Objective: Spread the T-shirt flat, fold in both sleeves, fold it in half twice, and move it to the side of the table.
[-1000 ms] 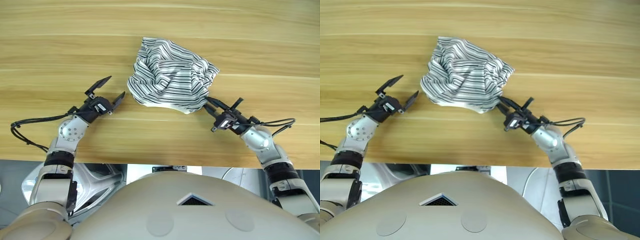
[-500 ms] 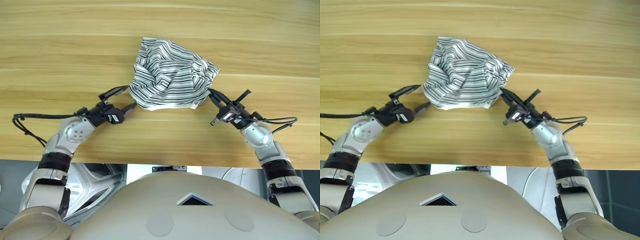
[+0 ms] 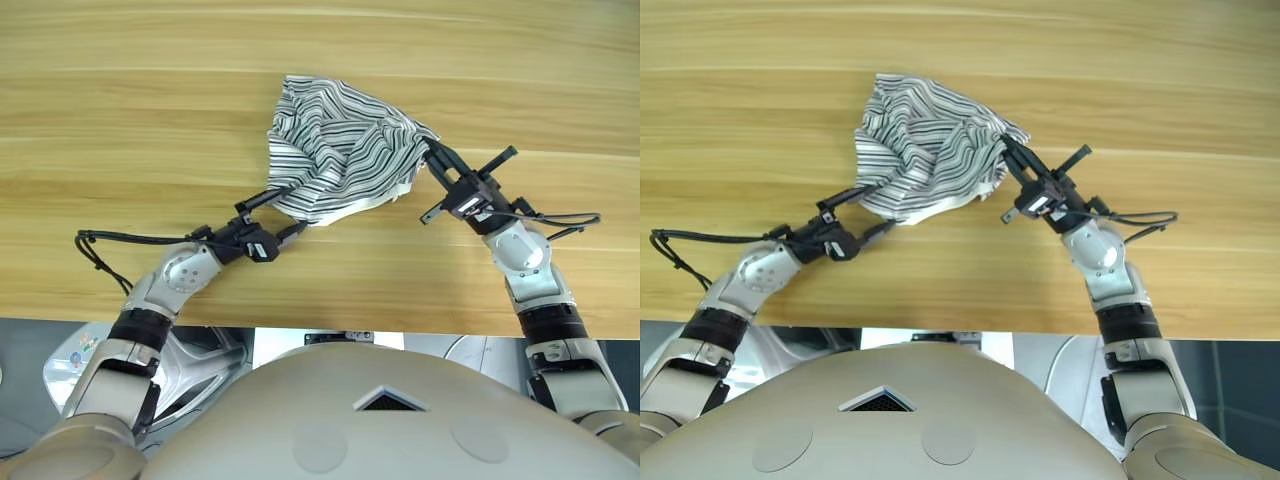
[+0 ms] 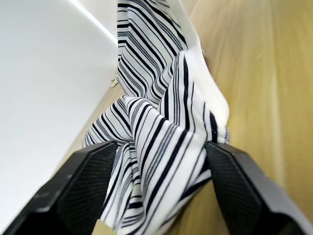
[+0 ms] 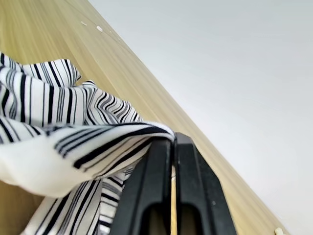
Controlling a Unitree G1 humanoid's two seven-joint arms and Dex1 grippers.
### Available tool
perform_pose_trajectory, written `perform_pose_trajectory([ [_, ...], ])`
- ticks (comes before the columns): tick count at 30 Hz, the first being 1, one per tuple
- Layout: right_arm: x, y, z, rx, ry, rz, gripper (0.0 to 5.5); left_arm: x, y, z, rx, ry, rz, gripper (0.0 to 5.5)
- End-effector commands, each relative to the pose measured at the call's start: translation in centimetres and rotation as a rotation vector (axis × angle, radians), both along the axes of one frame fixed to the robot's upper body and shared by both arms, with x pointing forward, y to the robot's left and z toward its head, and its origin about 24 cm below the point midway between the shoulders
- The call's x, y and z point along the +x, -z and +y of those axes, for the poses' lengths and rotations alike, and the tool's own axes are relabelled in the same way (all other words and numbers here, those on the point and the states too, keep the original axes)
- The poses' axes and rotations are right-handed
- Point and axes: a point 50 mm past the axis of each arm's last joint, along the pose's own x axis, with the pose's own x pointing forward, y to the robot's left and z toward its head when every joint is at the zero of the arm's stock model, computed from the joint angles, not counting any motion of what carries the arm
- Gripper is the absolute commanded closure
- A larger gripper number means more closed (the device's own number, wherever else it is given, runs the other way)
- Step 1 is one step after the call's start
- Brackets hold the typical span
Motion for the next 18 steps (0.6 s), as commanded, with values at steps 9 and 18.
perform_pose_trajectory([
  [9, 2.2, -2.8, 0.4, 0.083, 0.026, -0.106, 5.46, -3.8, 2.2, -2.2, 0.049, 0.131, 0.172, 2.12],
  [18, 3.5, -3.8, 1.8, 0.111, 0.009, -0.143, 5.46, -4.7, 1.9, -5.0, -0.092, 0.226, 0.201, 2.12],
])
